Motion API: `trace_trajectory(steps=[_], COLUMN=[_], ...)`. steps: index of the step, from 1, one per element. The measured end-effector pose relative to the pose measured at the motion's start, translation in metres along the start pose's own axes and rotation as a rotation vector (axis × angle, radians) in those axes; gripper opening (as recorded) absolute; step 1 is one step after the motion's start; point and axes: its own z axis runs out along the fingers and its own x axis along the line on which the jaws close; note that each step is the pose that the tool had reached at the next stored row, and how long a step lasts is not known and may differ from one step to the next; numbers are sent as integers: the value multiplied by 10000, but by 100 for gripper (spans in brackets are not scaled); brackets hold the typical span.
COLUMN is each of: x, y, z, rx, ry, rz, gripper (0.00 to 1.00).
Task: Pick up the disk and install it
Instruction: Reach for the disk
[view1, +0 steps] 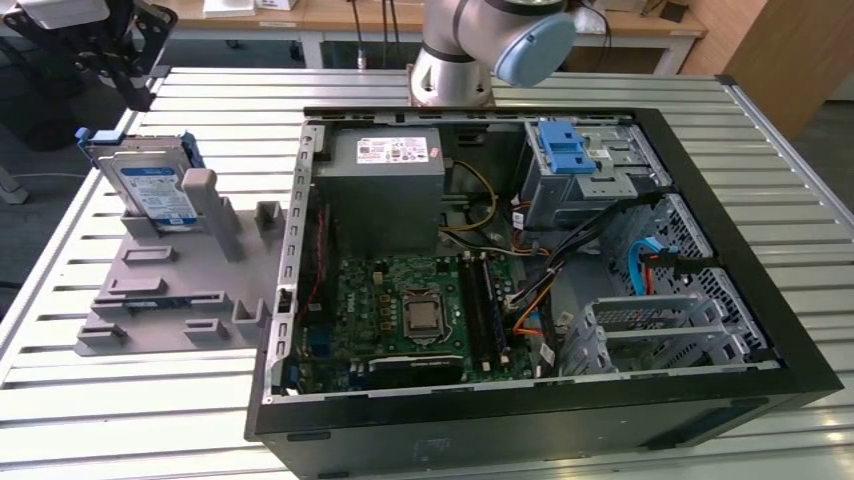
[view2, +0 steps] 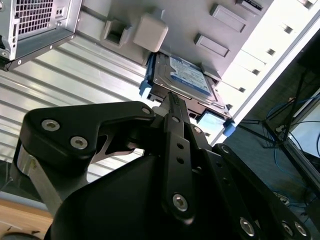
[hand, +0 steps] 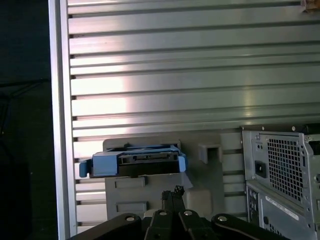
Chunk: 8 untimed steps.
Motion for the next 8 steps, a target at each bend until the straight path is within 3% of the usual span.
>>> trace_trajectory(steps=[3, 8], x=[37, 159], y=[1, 19], z=[3, 12], rx=[0, 0], ry=[0, 1], rz=[0, -1], gripper=[11, 11])
